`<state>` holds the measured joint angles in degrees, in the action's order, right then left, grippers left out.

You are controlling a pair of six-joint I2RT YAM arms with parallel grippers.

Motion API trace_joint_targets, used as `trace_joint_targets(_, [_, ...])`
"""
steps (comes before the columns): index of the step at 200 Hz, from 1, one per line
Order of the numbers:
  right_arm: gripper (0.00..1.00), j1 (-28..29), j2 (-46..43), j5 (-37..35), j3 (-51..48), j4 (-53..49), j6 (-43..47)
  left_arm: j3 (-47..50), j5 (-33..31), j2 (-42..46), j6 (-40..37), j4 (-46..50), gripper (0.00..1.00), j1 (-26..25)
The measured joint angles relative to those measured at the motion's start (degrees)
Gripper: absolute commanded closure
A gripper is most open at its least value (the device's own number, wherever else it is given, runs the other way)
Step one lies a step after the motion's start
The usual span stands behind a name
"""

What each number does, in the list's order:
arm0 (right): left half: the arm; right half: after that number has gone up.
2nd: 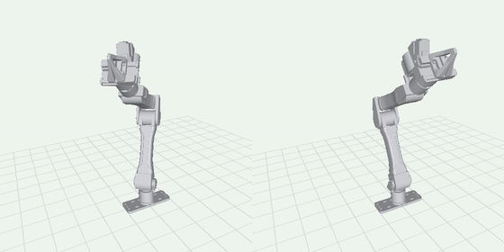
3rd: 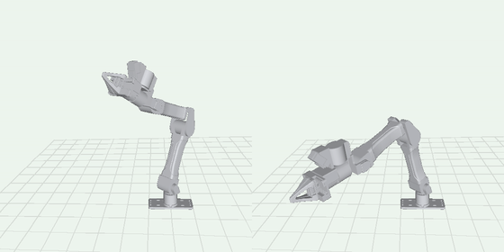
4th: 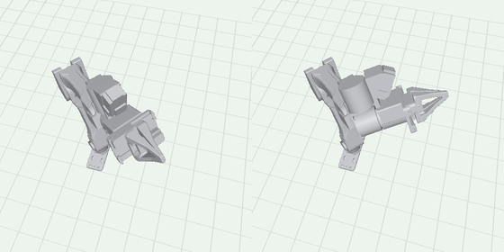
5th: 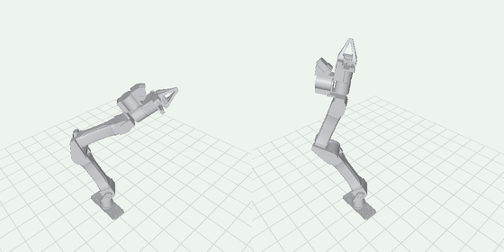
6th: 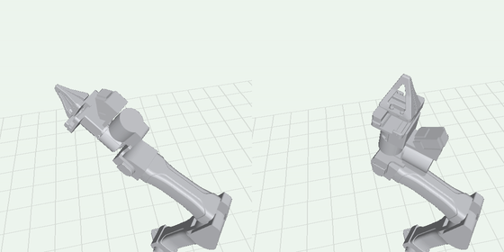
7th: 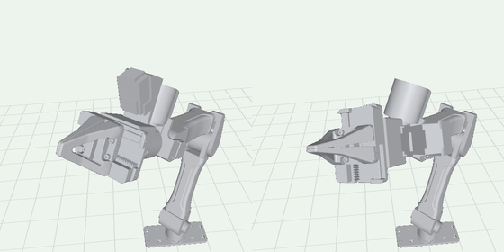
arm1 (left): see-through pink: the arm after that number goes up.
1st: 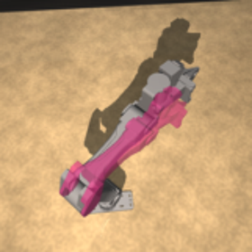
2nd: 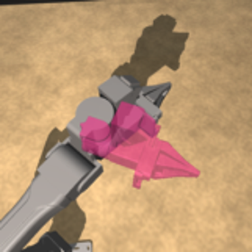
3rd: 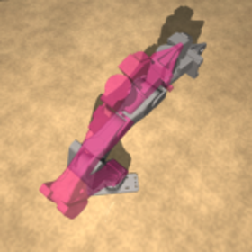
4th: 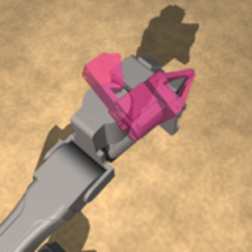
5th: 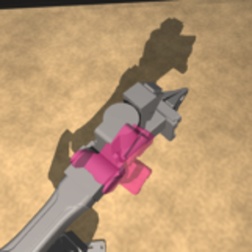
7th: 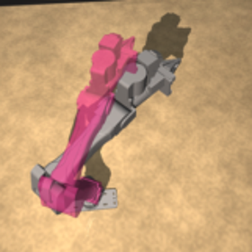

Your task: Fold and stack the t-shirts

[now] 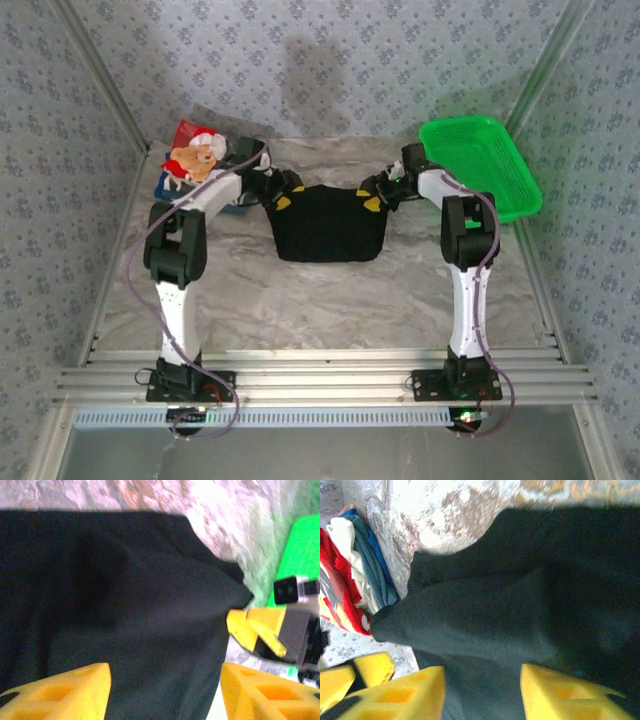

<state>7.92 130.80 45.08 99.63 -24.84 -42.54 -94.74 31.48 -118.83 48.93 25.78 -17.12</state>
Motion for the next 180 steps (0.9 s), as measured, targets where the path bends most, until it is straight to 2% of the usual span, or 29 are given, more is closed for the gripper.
trace_joint_targets(16, [0.34,1.2,-3.56,-1.09,-0.48,-2.99,2.54,5.2,-1.44,7.87,-2.47,2.49,0.34,0.09])
trace_joint_targets(25, [0.29,2.16,-5.49,-1.29,-0.5,-4.26,4.13,8.02,-2.32,11.61,-3.67,3.26,0.29,0.35])
trace_joint_targets(44, [0.19,4.26,-9.46,-1.18,-1.62,-4.87,6.56,11.32,-4.37,14.14,-6.6,4.24,0.28,0.96])
trace_joint_targets(87, [0.08,6.1,-13.66,0.68,-5.86,-4.33,9.64,12.57,-10.8,6.1,-11.02,4.46,0.24,-0.33])
trace_joint_targets(115, [0.06,6.16,-15.17,1.68,-7.52,-3.65,10.67,10.97,-14.93,0.92,-11.82,5.42,0.23,-1.97])
trace_joint_targets(164, [0.05,7.78,-20.61,4.42,-9.73,-1.03,11.13,7.3,-19.41,-1.07,-10.08,5.01,0.23,-3.72])
trace_joint_targets(171, [0.0,8.02,-20.98,4.87,-9.9,-0.72,11.13,6.47,-20.06,-1.51,-9.9,5.81,0.24,-4.02])
trace_joint_targets(180, [0.0,8.35,-21.24,5.42,-10.16,-0.33,11.37,5.07,-20.96,-2.36,-9.7,7.3,0.25,-4.33])
